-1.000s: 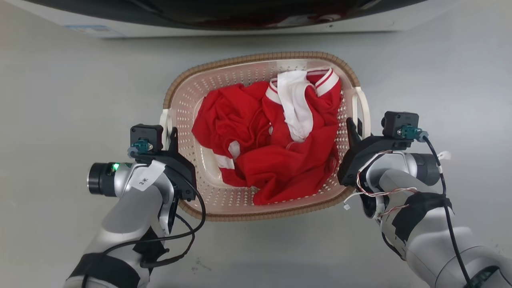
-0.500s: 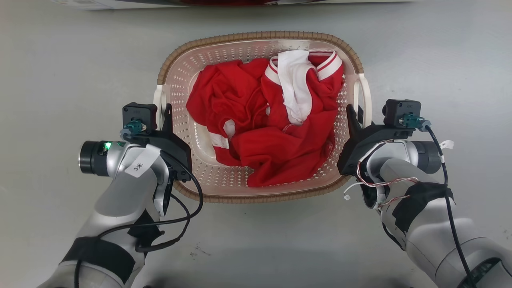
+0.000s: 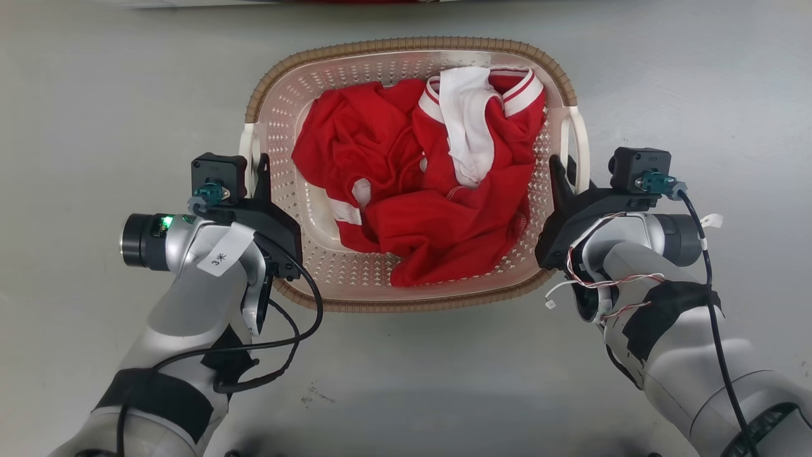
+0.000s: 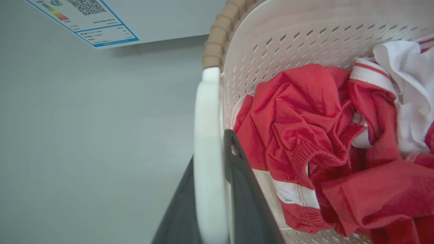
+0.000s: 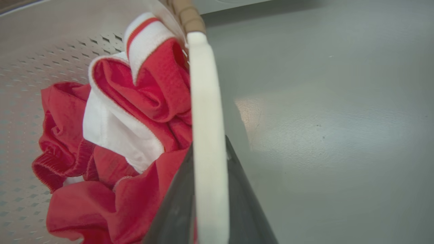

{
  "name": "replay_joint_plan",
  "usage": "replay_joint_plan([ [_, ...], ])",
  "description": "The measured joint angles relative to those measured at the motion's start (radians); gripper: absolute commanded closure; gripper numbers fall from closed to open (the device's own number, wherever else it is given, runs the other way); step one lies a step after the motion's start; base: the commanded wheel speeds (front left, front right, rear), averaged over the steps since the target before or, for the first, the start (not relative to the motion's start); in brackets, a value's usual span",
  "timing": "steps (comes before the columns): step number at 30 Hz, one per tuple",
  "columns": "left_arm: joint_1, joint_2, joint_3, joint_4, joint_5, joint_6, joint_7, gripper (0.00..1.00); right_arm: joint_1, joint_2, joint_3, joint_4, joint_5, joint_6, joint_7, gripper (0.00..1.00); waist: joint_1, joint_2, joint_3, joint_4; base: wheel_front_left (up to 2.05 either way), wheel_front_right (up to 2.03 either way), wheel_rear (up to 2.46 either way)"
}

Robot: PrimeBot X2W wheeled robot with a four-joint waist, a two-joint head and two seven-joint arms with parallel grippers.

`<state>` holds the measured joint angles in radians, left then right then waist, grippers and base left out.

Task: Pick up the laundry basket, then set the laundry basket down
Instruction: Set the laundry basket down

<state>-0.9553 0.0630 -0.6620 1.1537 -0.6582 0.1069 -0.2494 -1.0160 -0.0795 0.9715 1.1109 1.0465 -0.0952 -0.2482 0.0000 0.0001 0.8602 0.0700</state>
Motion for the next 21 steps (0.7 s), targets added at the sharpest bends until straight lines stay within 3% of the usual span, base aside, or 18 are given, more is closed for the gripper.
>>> replay_joint_plan([
  [1,-0.001,0.000,0.001,0.000,0.000,0.000,0.000,0.75,-0.001,0.000,-0.002,0.000,0.000,0.000,0.000,0.58,0.0000,0.0000,0.000,0.000,0.00,0.00,0.00],
  [2,-0.001,0.000,0.002,0.003,0.001,0.002,0.000,0.67,-0.002,0.000,-0.004,-0.001,-0.001,0.000,-0.001,0.41,0.0000,0.0000,0.001,0.001,0.00,0.00,0.00],
  [3,-0.001,0.000,0.002,0.006,0.001,0.007,0.000,0.56,-0.005,0.001,-0.005,-0.002,-0.007,0.001,-0.001,0.05,0.0000,0.0000,0.001,0.001,0.00,0.00,0.00],
  [4,-0.001,0.000,0.003,0.007,0.001,0.007,0.000,0.44,-0.008,0.003,-0.007,-0.004,-0.012,0.002,-0.001,0.00,0.0000,0.0000,0.002,0.002,0.00,0.00,0.00],
  [5,-0.001,0.000,0.005,0.008,0.001,0.007,0.000,0.17,-0.012,0.007,-0.009,-0.005,-0.017,0.002,-0.001,0.00,0.0000,0.0000,0.002,0.003,0.00,0.00,0.00],
  [6,-0.001,0.000,0.007,0.008,0.001,0.007,0.000,0.00,-0.016,0.010,-0.011,-0.005,-0.018,0.002,-0.001,0.00,0.0000,-0.0001,0.002,0.003,0.00,0.00,0.00],
  [21,0.004,0.002,0.031,0.018,0.002,0.008,0.000,0.00,-0.012,0.011,-0.044,0.003,-0.046,0.002,-0.001,0.00,-0.0002,0.0000,-0.056,0.006,0.00,0.00,0.00],
])
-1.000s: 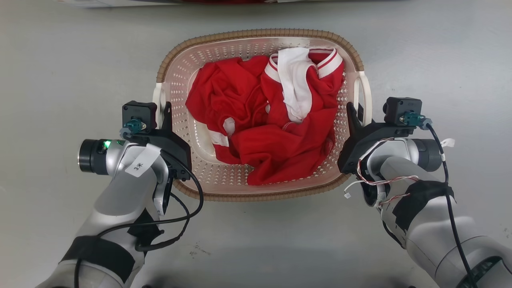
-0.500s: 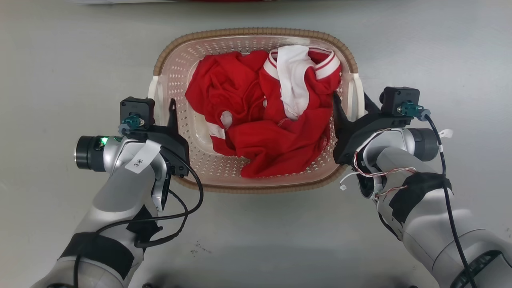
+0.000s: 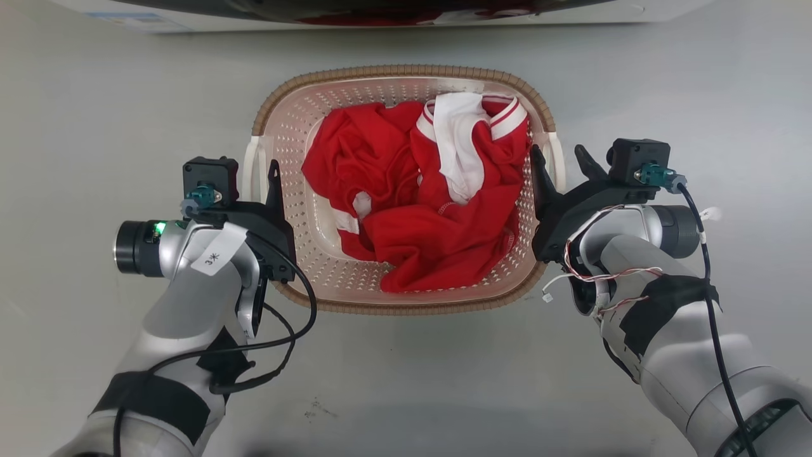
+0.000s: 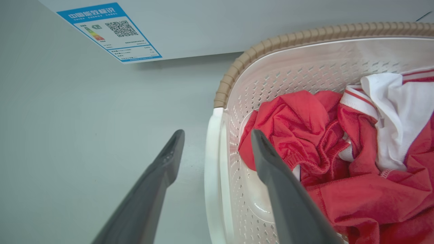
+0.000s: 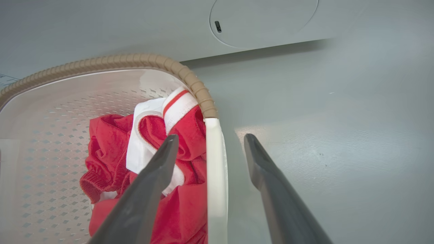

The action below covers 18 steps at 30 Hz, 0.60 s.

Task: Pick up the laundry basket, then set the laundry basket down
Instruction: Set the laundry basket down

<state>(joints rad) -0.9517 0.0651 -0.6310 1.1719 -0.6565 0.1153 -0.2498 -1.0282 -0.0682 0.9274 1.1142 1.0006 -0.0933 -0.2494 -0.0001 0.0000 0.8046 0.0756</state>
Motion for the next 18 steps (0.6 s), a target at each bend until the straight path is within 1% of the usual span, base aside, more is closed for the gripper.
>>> replay_joint_plan([
  [9,0.048,0.004,0.009,-0.036,0.026,0.000,0.000,0.00,0.027,-0.003,-0.040,-0.008,-0.016,0.006,0.000,0.00,0.0000,0.0000,-0.081,-0.003,0.00,0.00,0.00],
  [12,0.073,0.005,0.016,-0.059,0.026,0.000,0.000,0.00,0.045,-0.006,-0.052,-0.016,-0.024,0.014,0.000,0.00,0.0000,0.0000,-0.116,-0.003,0.00,0.00,0.00],
  [18,0.134,0.007,0.033,-0.112,0.036,-0.001,0.000,0.00,0.091,-0.013,-0.085,-0.049,-0.052,0.018,0.000,0.00,0.0000,-0.0001,-0.194,-0.004,0.00,0.00,0.00],
])
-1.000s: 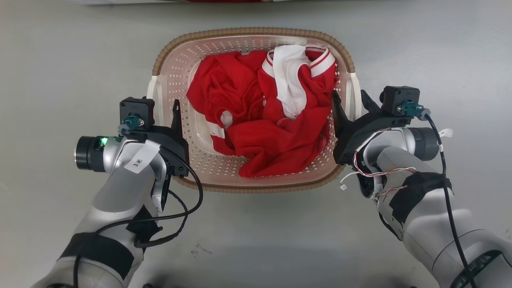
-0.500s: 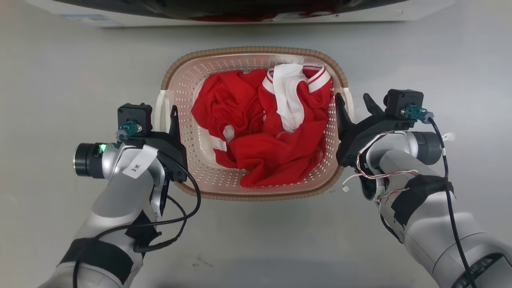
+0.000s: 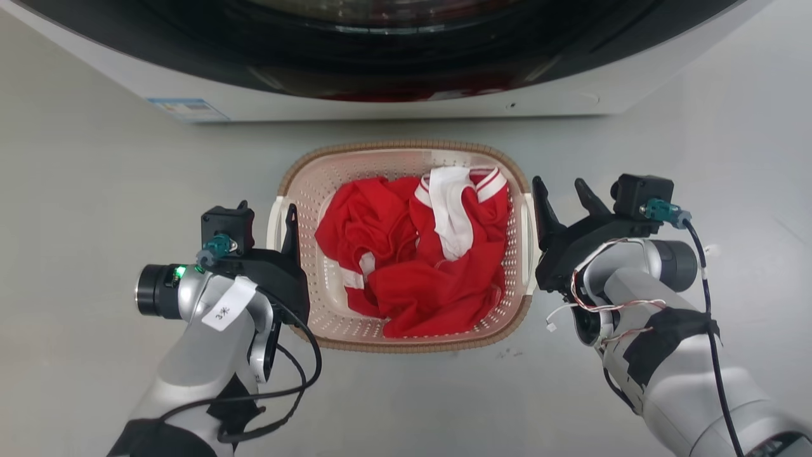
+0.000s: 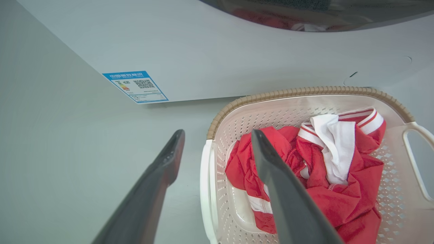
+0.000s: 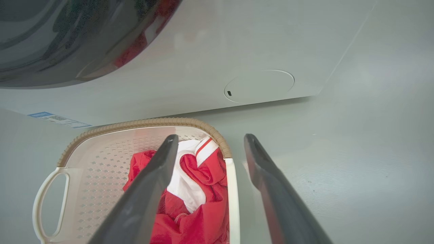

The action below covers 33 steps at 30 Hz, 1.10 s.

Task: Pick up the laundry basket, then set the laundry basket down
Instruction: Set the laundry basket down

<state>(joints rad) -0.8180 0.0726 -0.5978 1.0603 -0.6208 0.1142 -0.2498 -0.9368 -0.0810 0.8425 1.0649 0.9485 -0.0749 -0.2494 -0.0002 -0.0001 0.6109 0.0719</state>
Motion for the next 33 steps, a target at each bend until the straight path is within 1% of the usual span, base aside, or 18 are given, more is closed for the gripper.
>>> replay_joint_plan([
  [2,0.020,0.002,0.004,-0.021,0.004,0.000,0.000,0.00,0.023,-0.002,-0.023,-0.017,0.000,0.005,0.000,0.00,0.0000,0.0000,-0.028,0.000,0.00,0.00,0.00],
  [3,0.045,0.003,0.010,-0.046,0.009,0.000,0.000,0.00,0.047,-0.004,-0.035,-0.032,-0.004,0.005,0.000,0.00,-0.0001,0.0000,-0.056,0.001,0.00,0.00,0.00],
  [9,0.131,0.011,0.036,-0.119,0.023,0.000,0.000,0.00,0.138,-0.020,-0.084,-0.096,-0.028,0.005,0.000,0.00,0.0000,0.0000,-0.143,0.004,0.00,0.00,0.00],
  [13,0.204,0.021,0.058,-0.171,0.029,0.000,0.000,0.00,0.212,-0.025,-0.120,-0.150,-0.061,0.003,0.000,0.00,0.0000,0.0000,-0.202,0.008,0.00,0.00,0.00],
  [15,0.246,0.027,0.072,-0.199,0.036,0.001,0.000,0.00,0.247,-0.025,-0.135,-0.177,-0.076,-0.004,0.000,0.00,0.0000,0.0000,-0.232,0.009,0.00,0.00,0.00],
  [23,0.414,0.044,0.111,-0.314,0.077,0.005,0.000,0.00,0.404,-0.032,-0.195,-0.307,-0.144,-0.014,0.000,0.00,-0.0001,-0.0001,-0.352,0.011,0.00,0.00,0.00],
  [29,0.525,0.055,0.135,-0.405,0.111,0.009,0.000,0.00,0.546,-0.041,-0.232,-0.409,-0.201,-0.026,0.000,0.00,0.0000,-0.0001,-0.442,0.012,0.00,0.00,0.00],
  [30,0.568,0.062,0.146,-0.434,0.125,0.009,0.000,0.00,0.591,-0.041,-0.242,-0.441,-0.216,-0.031,0.000,0.00,-0.0001,-0.0001,-0.472,0.012,0.00,0.00,0.00],
  [33,0.634,0.072,0.165,-0.478,0.135,0.009,0.000,0.00,0.657,-0.041,-0.261,-0.492,-0.249,-0.033,0.000,0.00,0.0000,-0.0002,-0.517,0.012,0.00,0.00,0.00],
])
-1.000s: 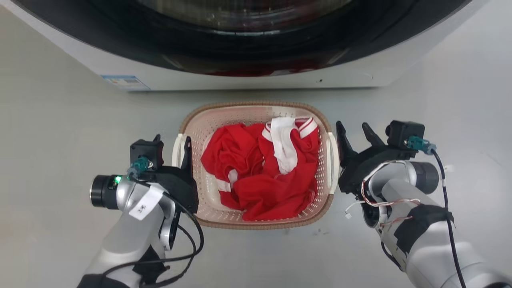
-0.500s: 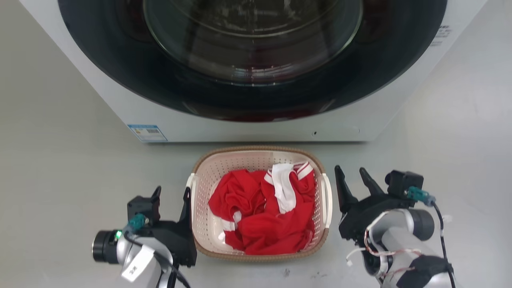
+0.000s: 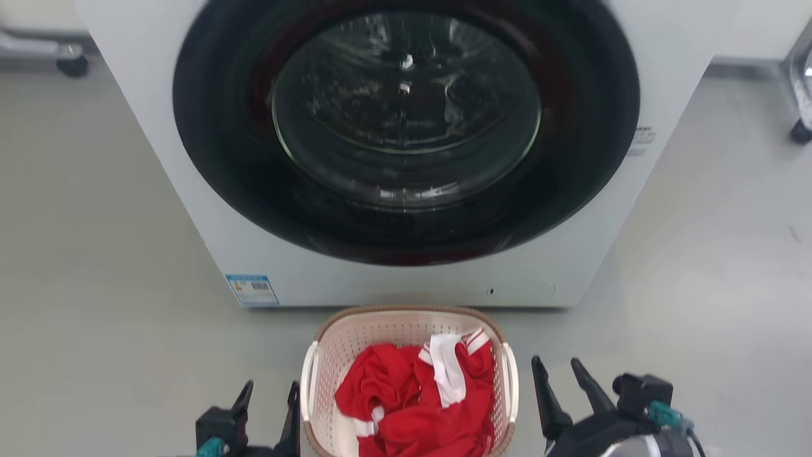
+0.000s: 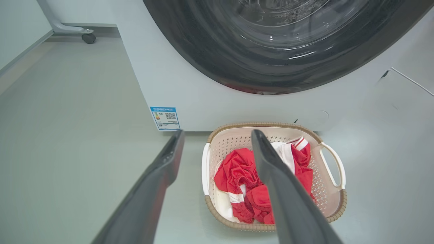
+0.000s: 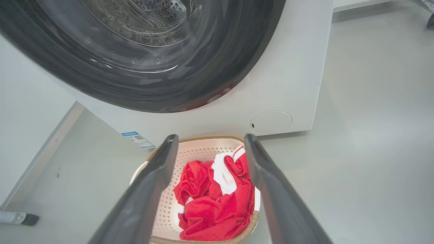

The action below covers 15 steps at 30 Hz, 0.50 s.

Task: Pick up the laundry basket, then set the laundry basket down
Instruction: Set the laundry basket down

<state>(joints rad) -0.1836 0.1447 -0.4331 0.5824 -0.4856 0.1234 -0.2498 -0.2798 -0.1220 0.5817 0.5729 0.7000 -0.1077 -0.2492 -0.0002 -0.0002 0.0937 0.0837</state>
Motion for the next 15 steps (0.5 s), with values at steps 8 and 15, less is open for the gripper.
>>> replay_joint_plan([
  [8,0.140,0.013,0.074,-0.126,0.042,0.001,0.000,0.00,0.152,0.000,-0.064,-0.147,-0.076,-0.016,0.000,0.00,0.0000,0.0000,-0.101,-0.004,0.00,0.00,0.00],
  [15,0.221,0.008,0.130,-0.223,0.085,0.001,0.000,0.00,0.239,0.000,-0.116,-0.249,-0.142,-0.017,0.000,0.00,0.0000,0.0001,-0.151,-0.008,0.00,0.00,0.00],
])
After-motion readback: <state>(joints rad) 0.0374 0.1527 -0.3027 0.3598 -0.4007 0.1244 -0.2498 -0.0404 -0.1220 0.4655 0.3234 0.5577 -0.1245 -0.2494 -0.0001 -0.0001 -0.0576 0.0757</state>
